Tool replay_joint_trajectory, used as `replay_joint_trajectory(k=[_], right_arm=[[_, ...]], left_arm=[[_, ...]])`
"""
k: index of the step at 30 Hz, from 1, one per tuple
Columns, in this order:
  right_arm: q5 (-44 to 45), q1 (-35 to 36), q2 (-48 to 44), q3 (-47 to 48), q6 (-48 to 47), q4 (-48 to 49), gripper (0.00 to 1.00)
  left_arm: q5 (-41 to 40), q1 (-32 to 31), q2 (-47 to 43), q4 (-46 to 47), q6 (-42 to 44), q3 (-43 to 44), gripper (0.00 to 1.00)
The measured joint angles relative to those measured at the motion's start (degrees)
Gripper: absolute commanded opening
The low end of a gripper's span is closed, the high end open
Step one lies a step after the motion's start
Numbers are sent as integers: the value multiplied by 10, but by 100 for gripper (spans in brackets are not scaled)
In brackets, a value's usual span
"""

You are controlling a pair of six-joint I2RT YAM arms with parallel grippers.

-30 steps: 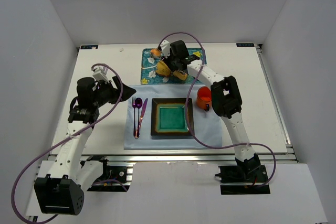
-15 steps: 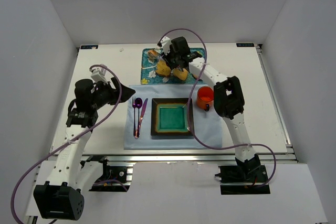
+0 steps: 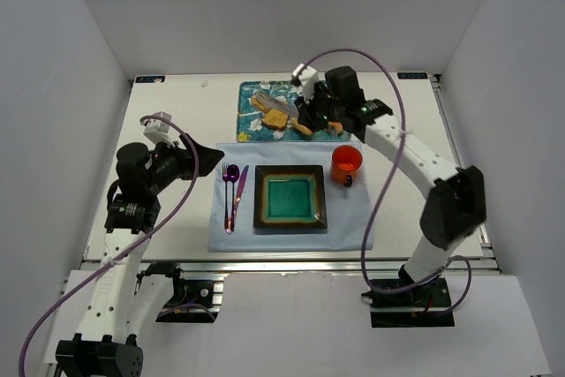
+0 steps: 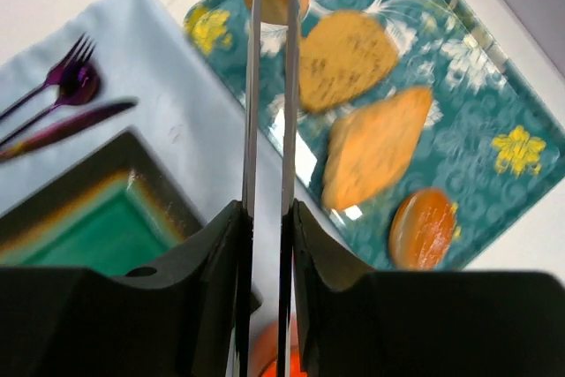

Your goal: Place the bread

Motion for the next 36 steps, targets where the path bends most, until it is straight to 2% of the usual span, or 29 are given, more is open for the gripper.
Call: replay_joint_trajectory(k=[8, 14, 21, 23, 24, 27, 30, 36], right_arm=[[-16, 33, -267, -309, -30, -35, 7], [-11, 61, -383, -429, -37, -58, 7], [9, 61, -413, -490, -53, -63, 14], [10, 61, -416, -496, -58, -63, 21], [10, 61, -418, -497, -61, -63, 31], [8, 61, -423, -498, -68, -68, 46], [5, 61, -430, -498, -71, -75, 51], [0, 61, -443, -498, -71, -77, 52]], left_arm=[[-2, 0, -36, 5, -17, -28, 75], [0, 0, -42, 4, -30, -39, 75], [3, 0, -58, -1, -32, -39, 75], [3, 0, -63, -2, -33, -39, 75], [3, 0, -66, -4, -33, -39, 75], [3, 0, -77, -12, -34, -39, 75], [2, 0, -87, -17, -35, -39, 75], [2, 0, -91, -21, -35, -39, 75]])
